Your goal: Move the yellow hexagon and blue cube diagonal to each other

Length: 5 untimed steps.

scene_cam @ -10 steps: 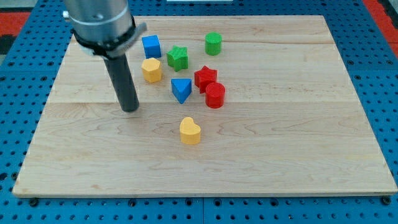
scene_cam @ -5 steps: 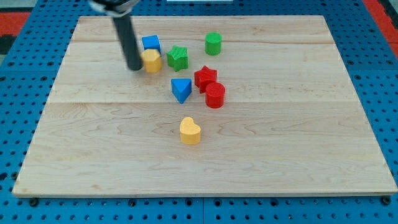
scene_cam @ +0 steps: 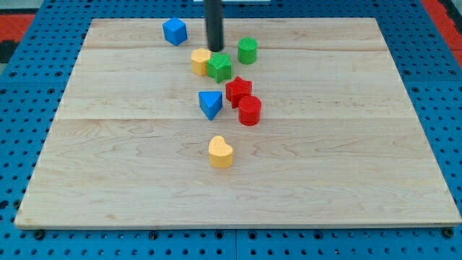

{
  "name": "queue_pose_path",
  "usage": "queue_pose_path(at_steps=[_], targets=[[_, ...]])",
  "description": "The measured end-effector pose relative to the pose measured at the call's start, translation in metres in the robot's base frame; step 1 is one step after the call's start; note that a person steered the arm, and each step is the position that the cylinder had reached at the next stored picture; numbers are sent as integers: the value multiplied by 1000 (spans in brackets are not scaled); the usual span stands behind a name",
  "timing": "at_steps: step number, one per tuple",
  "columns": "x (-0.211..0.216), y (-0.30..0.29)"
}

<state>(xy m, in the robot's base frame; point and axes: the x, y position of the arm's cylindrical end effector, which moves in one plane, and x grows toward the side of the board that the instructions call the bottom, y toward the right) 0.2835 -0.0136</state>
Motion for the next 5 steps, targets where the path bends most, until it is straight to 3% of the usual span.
queue_pose_path(at_steps=[2,4,5], targets=[[28,-62],[-89,-29],[-60,-93]])
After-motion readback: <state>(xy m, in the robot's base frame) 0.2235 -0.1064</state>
